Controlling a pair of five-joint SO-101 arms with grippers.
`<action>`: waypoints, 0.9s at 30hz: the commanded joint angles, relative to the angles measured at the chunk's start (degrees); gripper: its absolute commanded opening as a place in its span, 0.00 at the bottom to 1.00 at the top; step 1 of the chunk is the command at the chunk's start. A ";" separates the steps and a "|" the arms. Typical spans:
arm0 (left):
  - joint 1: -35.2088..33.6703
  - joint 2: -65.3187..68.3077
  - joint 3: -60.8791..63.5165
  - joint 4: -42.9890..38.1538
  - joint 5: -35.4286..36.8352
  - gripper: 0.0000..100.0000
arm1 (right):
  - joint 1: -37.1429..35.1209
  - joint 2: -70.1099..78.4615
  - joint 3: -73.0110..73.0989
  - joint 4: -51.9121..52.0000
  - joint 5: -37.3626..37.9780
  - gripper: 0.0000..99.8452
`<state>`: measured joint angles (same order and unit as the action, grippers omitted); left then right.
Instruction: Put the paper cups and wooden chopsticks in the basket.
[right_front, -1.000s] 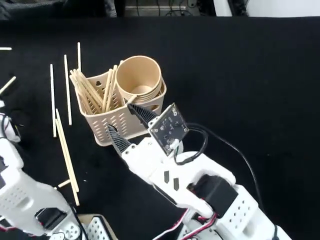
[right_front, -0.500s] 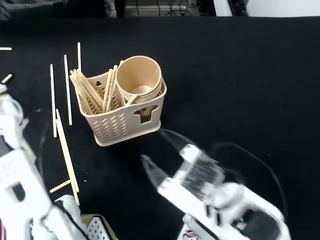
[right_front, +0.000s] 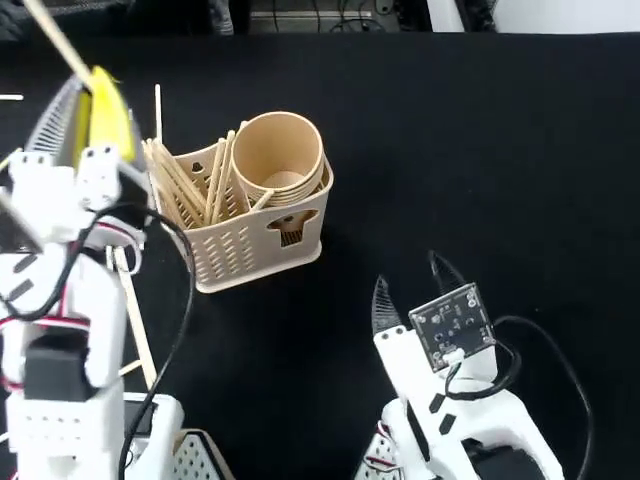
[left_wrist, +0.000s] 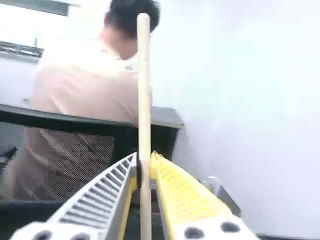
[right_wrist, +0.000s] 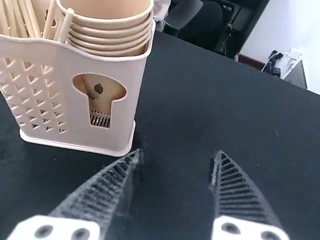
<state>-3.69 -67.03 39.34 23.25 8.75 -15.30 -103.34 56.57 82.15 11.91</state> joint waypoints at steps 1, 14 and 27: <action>4.18 -0.35 8.84 -7.12 0.53 0.03 | 0.62 -3.38 0.04 0.00 0.53 0.23; -3.21 -0.26 -3.38 31.30 6.07 0.29 | 0.62 -3.30 0.13 -0.09 0.53 0.23; -42.59 39.65 -13.85 36.57 -13.10 0.30 | 0.62 -3.21 0.92 0.00 0.53 0.23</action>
<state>-39.56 -45.58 30.37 64.22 0.92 -15.30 -103.43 57.10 82.15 12.00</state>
